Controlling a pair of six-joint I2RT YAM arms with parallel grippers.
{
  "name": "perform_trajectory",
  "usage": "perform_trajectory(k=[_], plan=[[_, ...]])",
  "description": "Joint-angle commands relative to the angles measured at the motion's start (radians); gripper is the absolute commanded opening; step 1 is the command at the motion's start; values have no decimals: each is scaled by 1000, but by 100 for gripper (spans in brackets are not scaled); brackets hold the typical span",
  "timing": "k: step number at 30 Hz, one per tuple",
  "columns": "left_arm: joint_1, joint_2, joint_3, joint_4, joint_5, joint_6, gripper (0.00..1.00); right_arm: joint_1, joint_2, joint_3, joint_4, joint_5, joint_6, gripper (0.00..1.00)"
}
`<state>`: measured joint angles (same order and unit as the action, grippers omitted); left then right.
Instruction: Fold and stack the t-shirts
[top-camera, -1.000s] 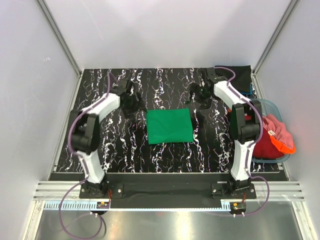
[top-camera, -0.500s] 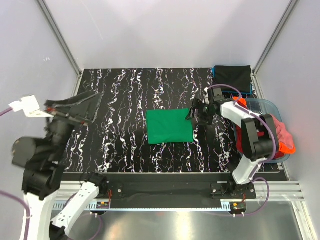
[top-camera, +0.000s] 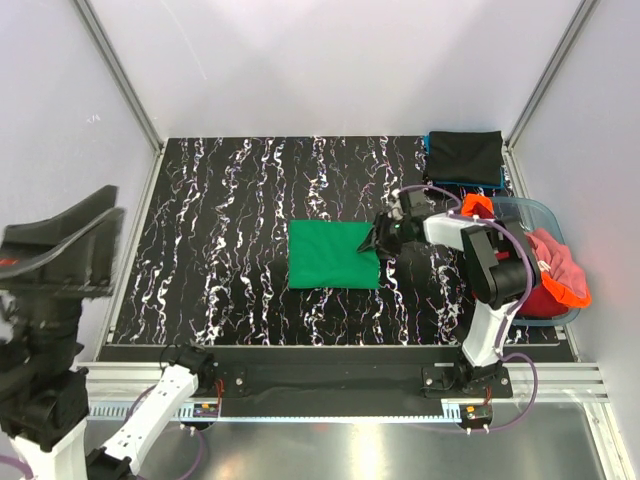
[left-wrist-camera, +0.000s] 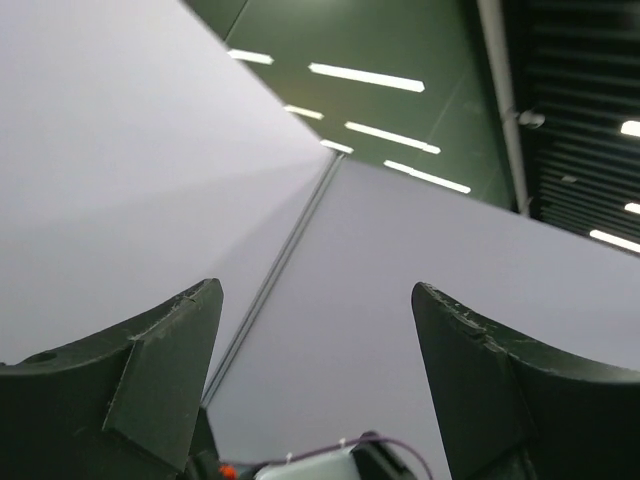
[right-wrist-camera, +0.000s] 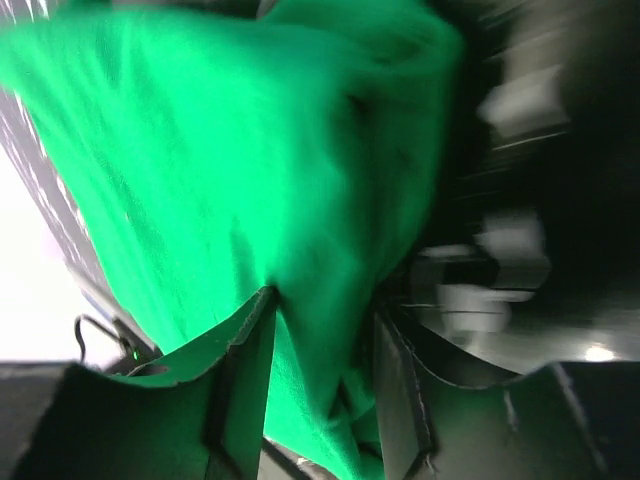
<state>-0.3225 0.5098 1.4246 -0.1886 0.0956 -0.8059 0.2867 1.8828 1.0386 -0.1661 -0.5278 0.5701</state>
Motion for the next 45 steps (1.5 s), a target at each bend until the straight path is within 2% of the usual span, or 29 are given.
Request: perform_trajectory(k=[1,4,6,8,9,10,13,16,22,29,38,45], plan=[[2,-19,10,124,-11,-29,81,156,4,-46,-4,52,65,48],[0,-11,0,146,-26,-38,80,276,29,-26,-1,66,131,49],[0,-1,14,150,-14,-41,80,313,22,-23,-3,83,175,51],[2,-5,19,150,-23,-56,82,335,9,-26,-6,97,191,63],[2,-13,17,155,-26,-59,82,335,-19,-35,-7,118,191,75],[2,-13,20,166,-17,-62,81,333,-33,-38,-33,146,174,80],[3,1,43,149,3,-64,80,319,-89,-34,-104,224,128,92],[7,16,57,140,25,-82,80,279,-149,-74,-104,230,116,95],[25,9,76,155,47,-115,80,238,-149,-95,-66,249,106,95],[69,26,114,146,93,-137,80,216,-33,-88,45,226,140,87],[89,4,100,129,85,-125,81,216,48,-49,88,198,160,73],[88,-42,28,51,12,-87,80,216,52,-71,143,167,162,54]])
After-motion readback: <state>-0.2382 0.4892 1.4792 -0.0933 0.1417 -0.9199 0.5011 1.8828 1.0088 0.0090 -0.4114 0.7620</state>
